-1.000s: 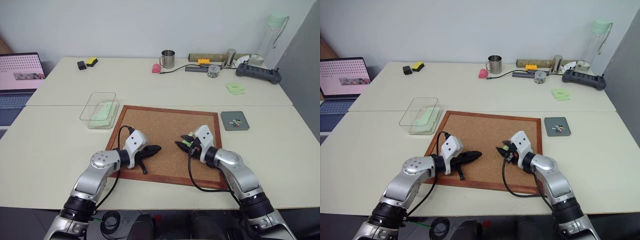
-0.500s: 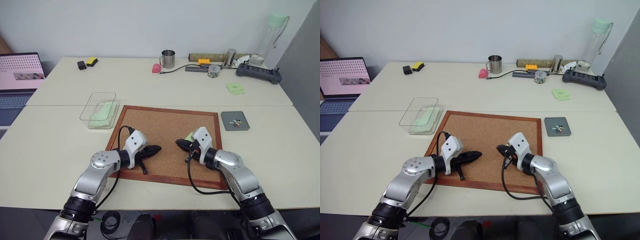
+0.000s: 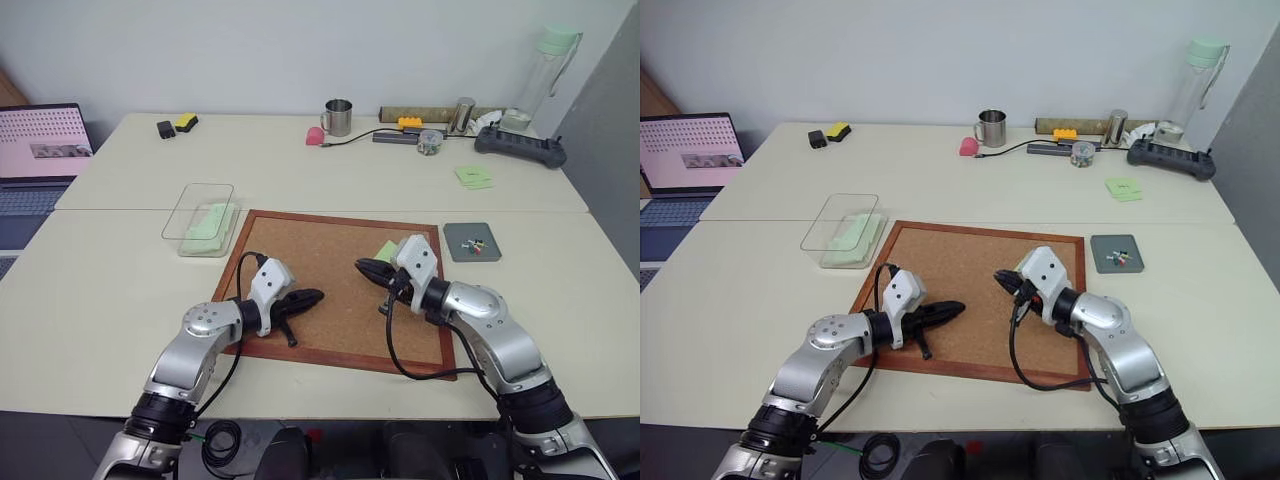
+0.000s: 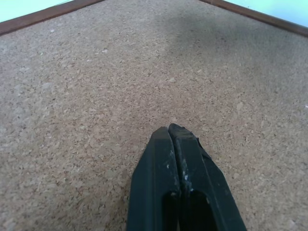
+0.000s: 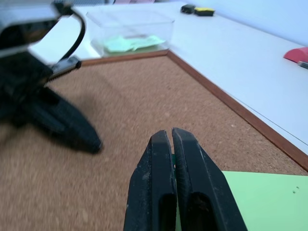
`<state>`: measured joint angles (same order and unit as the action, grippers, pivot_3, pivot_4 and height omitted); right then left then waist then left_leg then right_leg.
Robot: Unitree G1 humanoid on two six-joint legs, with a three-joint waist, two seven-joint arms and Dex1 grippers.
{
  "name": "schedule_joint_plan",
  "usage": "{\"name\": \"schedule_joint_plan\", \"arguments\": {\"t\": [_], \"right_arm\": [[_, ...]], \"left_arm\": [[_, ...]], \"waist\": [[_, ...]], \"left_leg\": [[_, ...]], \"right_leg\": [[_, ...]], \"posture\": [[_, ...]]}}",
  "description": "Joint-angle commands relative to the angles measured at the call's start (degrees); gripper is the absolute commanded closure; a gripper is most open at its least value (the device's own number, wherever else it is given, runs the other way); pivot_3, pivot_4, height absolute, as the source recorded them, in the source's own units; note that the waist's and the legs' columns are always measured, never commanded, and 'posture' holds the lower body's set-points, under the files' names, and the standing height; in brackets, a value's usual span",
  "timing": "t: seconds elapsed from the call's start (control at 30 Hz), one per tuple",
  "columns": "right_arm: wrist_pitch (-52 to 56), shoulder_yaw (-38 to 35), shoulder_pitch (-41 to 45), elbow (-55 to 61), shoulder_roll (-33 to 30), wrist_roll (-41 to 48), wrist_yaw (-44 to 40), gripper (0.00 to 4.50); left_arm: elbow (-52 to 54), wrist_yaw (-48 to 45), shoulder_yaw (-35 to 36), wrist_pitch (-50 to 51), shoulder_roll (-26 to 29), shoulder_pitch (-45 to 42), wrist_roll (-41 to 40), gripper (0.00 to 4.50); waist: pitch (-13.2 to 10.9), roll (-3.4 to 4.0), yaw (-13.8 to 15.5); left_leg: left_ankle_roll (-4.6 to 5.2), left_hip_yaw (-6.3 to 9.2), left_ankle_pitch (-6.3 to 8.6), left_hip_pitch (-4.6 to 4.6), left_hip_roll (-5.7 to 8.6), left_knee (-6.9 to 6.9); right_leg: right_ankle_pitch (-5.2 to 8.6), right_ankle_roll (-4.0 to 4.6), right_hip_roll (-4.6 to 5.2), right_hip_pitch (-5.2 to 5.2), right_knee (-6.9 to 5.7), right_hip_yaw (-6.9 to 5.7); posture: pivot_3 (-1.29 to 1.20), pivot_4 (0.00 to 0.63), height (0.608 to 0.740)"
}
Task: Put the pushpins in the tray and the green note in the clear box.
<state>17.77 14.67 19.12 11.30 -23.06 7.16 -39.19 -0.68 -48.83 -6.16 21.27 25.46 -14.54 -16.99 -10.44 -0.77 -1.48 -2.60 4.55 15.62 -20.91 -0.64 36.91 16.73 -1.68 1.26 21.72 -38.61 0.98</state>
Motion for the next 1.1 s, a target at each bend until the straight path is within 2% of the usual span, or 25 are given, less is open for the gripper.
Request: {"name": "schedule_joint_plan", "arguments": {"t": [0.03,0.1,0.13,0.3,0.33,0.5,0.67,0.7,0.9,1.1], "right_arm": [[-5.82,2.16,1.99,1.96,-3.9,-4.17,-3.67,4.5],[-8.81,3.2,1.95,0.98,-6.21,-5.56,-5.98,4.5],[-10.34,3.71,1.9,0.46,-7.34,-6.14,-7.21,4.5],[-21.17,5.55,2.86,-4.12,-13.13,-9.05,-13.6,4.5],[-22.86,5.64,3.38,-5.07,-13.76,-9.26,-14.69,4.5],[-28.94,6.78,5.78,-7.92,-14.77,-9.33,-19.01,4.5],[-31.03,7.75,7.25,-6.31,-13.29,-8.65,-21.28,4.5],[-31.19,7.83,7.54,-5.76,-13.01,-8.59,-21.58,4.5],[-30.48,8.52,9.21,-2.91,-11.12,-7.95,-22.9,4.5],[-29.87,9.02,10.59,-1.24,-8.98,-7.98,-23.12,4.5]], "left_arm": [[0.87,1.35,3.76,7.81,-2.65,-1.55,-6.95,4.03],[1.44,2.17,6.73,11.94,-4.01,-3.69,-11.35,3.57],[1.47,2.77,8.0,13.48,-4.61,-4.67,-12.82,3.49],[1.81,3.11,11.33,20.96,-5.8,-8.55,-19.45,2.56],[1.77,3.19,11.76,21.89,-6.05,-9.29,-20.45,2.24],[3.11,1.27,11.28,27.25,-6.56,-10.43,-25.53,1.21],[4.67,0.29,8.92,29.11,-6.99,-9.25,-26.51,0.14],[4.82,0.42,8.71,29.09,-7.27,-9.08,-26.48,0.03],[5.98,0.35,8.85,32.29,-9.23,-9.1,-30.12,0.03],[7.43,0.11,7.11,32.13,-9.51,-8.21,-30.04,0.03]], "waist": [[-0.03,-0.03,-0.01],[-0.15,-0.17,-0.07],[-0.21,-0.28,-0.05],[-0.29,-0.4,-0.14],[-0.29,-0.4,-0.14],[-0.3,-0.41,-0.28],[-0.31,-0.41,-0.23],[-0.31,-0.41,-0.23],[-0.31,-0.42,-0.15],[-0.31,-0.42,-0.15]], "left_leg": [[0.0,0.0,0.0,-0.01,0.02,0.02],[0.0,0.01,0.0,-0.03,0.04,0.01],[0.0,0.02,0.0,-0.1,0.03,0.01],[-0.02,0.0,0.0,-0.51,0.04,0.02],[-0.07,0.0,-0.03,-0.67,0.04,0.05],[-0.3,0.02,-0.11,-0.79,0.02,0.03],[-0.53,0.05,-0.2,-0.82,0.01,0.03],[-0.56,0.05,-0.22,-0.82,0.0,0.04],[-0.75,0.1,-0.33,-0.81,0.02,0.06],[-0.79,0.14,-0.35,-0.8,0.01,0.06]], "right_leg": [[-0.01,-0.02,0.0,0.01,0.01,0.01],[-0.03,-0.05,0.01,0.02,0.04,0.03],[-0.03,-0.05,0.01,0.05,0.04,0.0],[-0.1,0.05,-0.04,0.39,0.07,-0.12],[-0.19,0.2,-0.03,0.56,0.04,-0.11],[-0.18,0.2,-0.02,0.62,0.11,-0.15],[-0.18,0.2,-0.01,0.61,0.12,-0.14],[-0.18,0.2,0.0,0.61,0.1,-0.14],[-0.2,0.2,0.02,0.58,0.04,-0.14],[-0.2,0.2,0.01,0.58,0.0,-0.13]], "posture": [[0.0,0.15,0.74],[0.0,0.15,0.74],[0.0,0.15,0.74],[0.0,0.15,0.74],[0.0,0.15,0.74],[0.0,0.15,0.74],[0.0,0.15,0.74],[0.0,0.15,0.74],[0.0,0.15,0.74],[0.0,0.15,0.74]]}}
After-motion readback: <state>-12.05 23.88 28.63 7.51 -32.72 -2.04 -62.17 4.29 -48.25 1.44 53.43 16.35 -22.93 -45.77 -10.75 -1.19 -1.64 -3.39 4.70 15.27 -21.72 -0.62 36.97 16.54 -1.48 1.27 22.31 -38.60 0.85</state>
